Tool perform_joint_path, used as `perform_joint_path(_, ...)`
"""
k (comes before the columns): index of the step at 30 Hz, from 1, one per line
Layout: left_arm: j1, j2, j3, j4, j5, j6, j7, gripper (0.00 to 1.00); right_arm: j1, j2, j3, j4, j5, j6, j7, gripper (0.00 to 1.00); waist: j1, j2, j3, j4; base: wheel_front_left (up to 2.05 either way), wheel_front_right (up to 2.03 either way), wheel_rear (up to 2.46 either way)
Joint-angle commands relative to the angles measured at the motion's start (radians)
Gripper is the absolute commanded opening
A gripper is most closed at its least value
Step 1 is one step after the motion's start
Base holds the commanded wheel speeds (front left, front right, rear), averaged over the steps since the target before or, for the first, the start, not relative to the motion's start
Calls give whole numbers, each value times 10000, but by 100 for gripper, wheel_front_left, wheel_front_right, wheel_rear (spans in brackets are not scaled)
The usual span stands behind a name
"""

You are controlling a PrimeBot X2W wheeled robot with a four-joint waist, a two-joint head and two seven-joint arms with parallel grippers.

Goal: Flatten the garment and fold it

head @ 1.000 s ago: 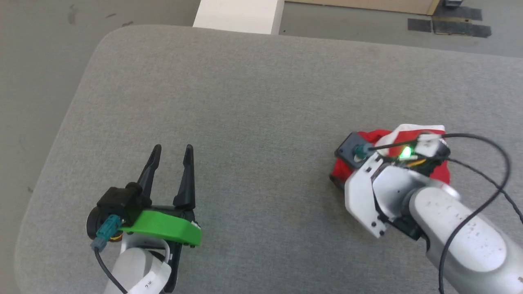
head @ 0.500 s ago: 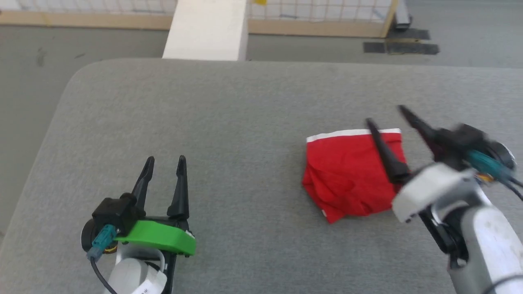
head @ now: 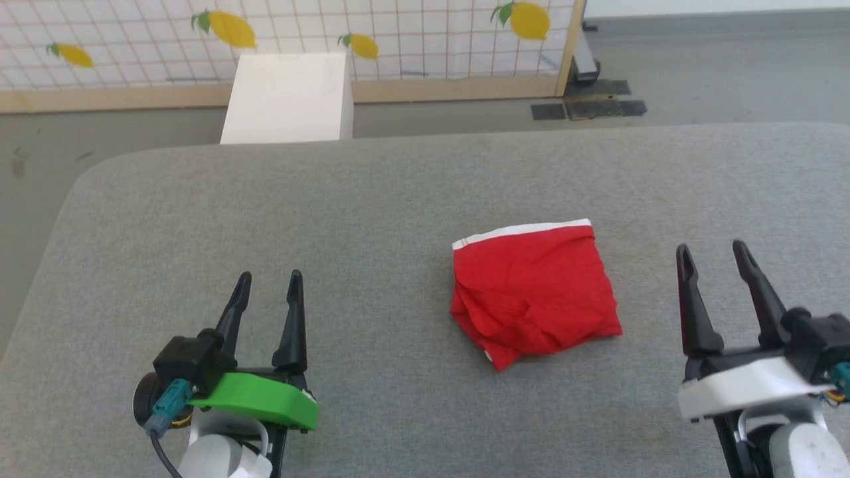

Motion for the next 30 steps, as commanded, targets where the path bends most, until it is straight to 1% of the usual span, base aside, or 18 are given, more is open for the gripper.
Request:
perform_joint_path(1,152,-13,-8,13,39,85,-45,100,184,40,-46,108,-93,-15,-101,100,0,0,-145,-123,0,0,0)
perform_joint_path(10,320,-13,-49,93,75,81,-45,100,578,-179,100,706,-367,-15,-395,100,0,0,-245,-117,0,0,0)
perform_joint_path(30,326,-13,1,111,69,127,-45,100,597,-2,92,599,-306,-15,-166,100,0,0,-169,-97,0,0,0)
